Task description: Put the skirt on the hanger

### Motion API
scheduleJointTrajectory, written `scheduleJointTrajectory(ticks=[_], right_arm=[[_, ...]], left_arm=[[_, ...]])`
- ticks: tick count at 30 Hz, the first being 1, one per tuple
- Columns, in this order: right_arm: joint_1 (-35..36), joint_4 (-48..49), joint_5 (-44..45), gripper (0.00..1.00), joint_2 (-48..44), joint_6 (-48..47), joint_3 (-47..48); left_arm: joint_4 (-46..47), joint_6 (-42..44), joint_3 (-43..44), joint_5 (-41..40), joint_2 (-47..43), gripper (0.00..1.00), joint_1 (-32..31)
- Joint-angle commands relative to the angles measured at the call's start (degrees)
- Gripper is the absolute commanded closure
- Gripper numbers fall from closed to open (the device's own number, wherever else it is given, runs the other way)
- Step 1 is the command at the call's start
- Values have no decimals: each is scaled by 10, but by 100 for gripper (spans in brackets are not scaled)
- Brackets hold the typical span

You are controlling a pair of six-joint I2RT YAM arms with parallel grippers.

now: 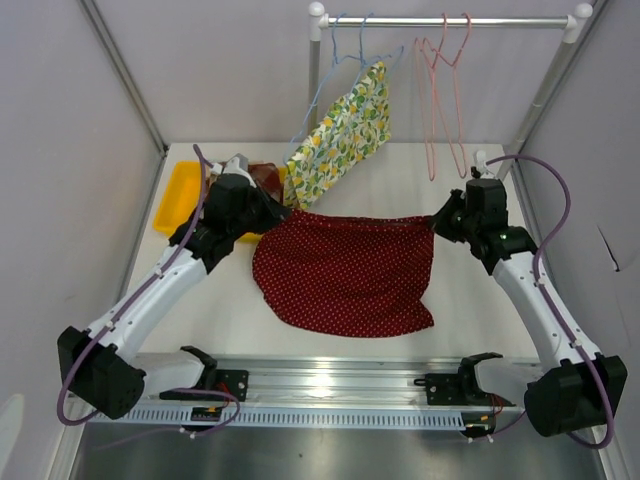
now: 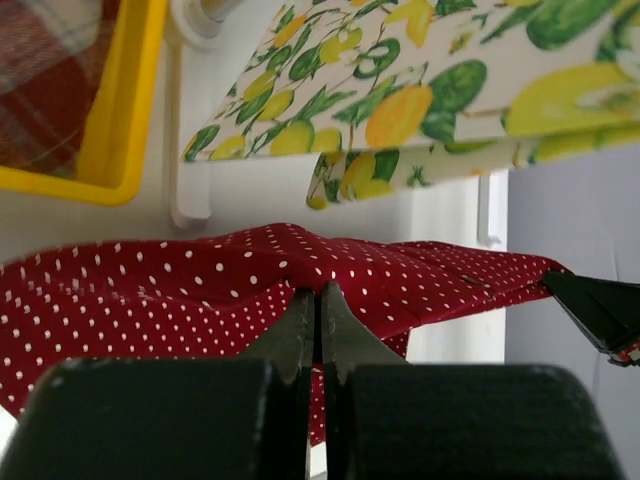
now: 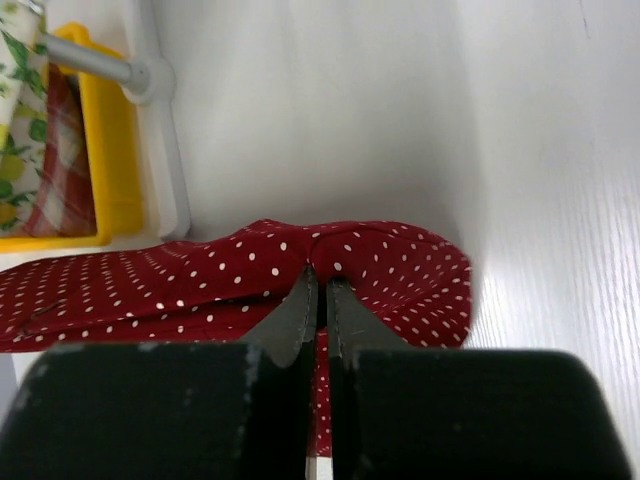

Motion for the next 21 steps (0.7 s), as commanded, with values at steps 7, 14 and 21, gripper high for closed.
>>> scheduleJointTrajectory(ticks=[7,14,21], right_arm=[[-36,164,-76,100,29,-29,-49],[-39,154,-85,100,17,-7,-105],[-30,157,-108,100,-85,77,-281]], left_arm=[[187,22,-86,75,33,100,52],[263,2,-200,100,22,100,53],[324,-29,-359,124,-24,100,47]])
